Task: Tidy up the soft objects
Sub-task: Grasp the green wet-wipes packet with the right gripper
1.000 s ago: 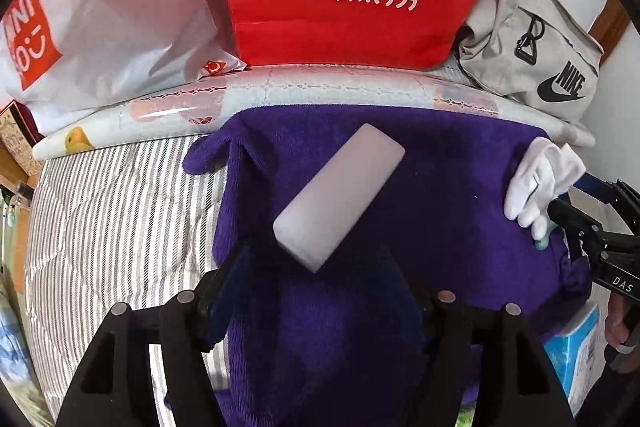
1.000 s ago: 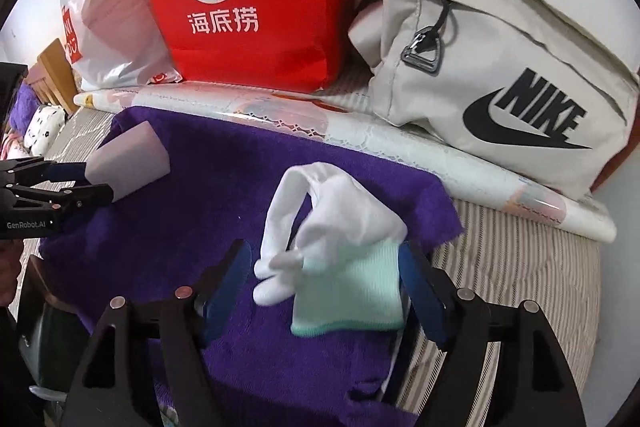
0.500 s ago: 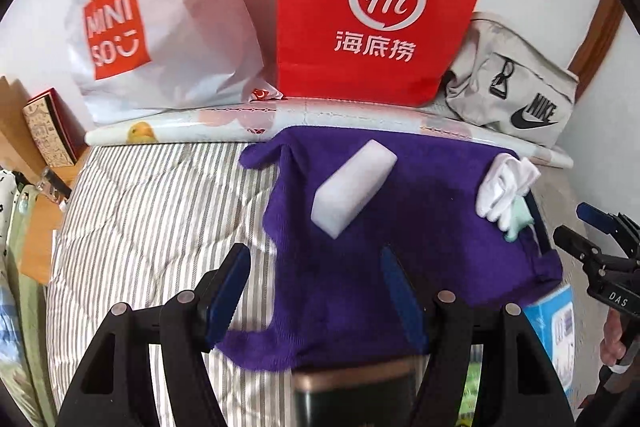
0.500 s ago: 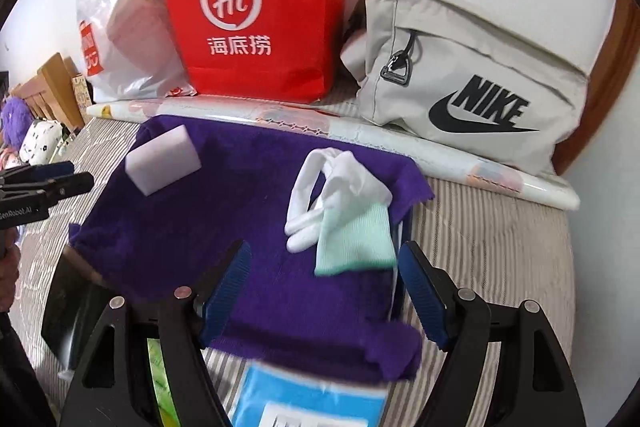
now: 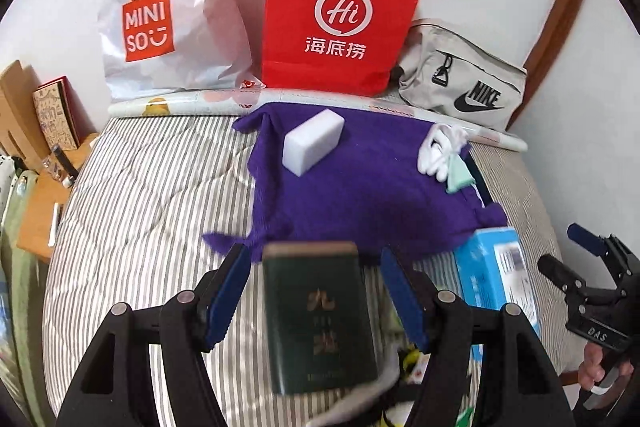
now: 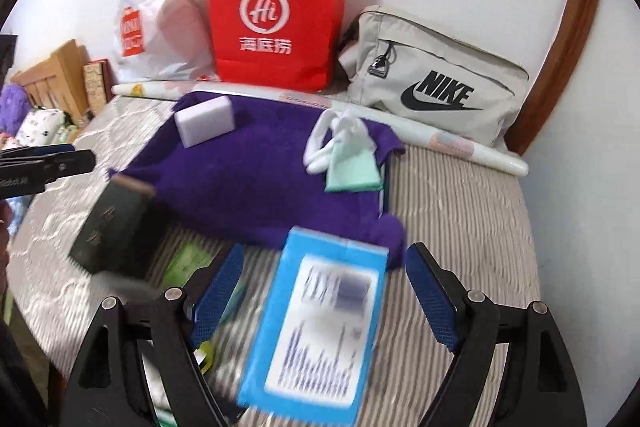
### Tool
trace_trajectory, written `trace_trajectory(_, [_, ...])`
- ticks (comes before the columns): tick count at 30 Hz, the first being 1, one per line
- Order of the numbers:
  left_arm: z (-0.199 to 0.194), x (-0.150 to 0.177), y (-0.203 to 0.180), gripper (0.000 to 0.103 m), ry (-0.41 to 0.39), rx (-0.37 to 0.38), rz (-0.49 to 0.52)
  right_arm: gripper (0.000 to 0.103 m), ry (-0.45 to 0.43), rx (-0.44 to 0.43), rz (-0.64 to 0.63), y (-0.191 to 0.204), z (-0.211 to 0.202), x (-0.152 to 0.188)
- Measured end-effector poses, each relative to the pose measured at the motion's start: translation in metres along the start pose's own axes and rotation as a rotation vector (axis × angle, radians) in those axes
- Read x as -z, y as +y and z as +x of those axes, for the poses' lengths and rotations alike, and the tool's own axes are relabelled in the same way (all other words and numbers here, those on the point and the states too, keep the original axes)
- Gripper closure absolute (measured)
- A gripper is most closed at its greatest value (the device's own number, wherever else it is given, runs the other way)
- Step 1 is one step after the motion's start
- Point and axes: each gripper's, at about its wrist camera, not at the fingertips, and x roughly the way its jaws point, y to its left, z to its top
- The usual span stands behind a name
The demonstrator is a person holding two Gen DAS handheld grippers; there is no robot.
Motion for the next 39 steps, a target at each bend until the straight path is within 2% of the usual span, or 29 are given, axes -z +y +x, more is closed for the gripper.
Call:
trace_trajectory(5, [-0.020,0.028,-0.002,0.037,-0.002,-0.003,0.002,0.020,0.029,-0.082,0.051,0.001,-0.016,0.028])
trace_trajectory(9, [-0.029,0.055,-0.001,0.037,-0.004,0.000,0.006,0.020,0.010,-0.145,0.107,0.001,-0.029,0.052])
trace_trajectory(13, [-0.028,0.082,0.000,0.037,0.004,0.008,0.019,0.020,0.017,-0.163,0.137,0.004,-0.033,0.069])
trace_trajectory(22, [-0.010,0.129,0.001,0.037,0.050,0.018,0.039,0.020,-0.012,-0.209,0.087,0.026,-0.046,0.107])
trace_trajectory(30, [0.000,0.146,0.011,0.037,0.070,0.017,-0.001,0.020,-0.028,-0.336,-0.073,0.071,-0.045,0.148])
trace_trajectory(36, [0.002,0.157,0.021,0.037,0.072,0.025,-0.010,0.020,-0.062,-0.340,-0.269,0.099,-0.034,0.161])
trace_trajectory(39, [0.001,0.158,0.026,0.037,0.068,0.040,-0.017,0.020,-0.035,-0.364,-0.356,0.106,-0.025,0.163])
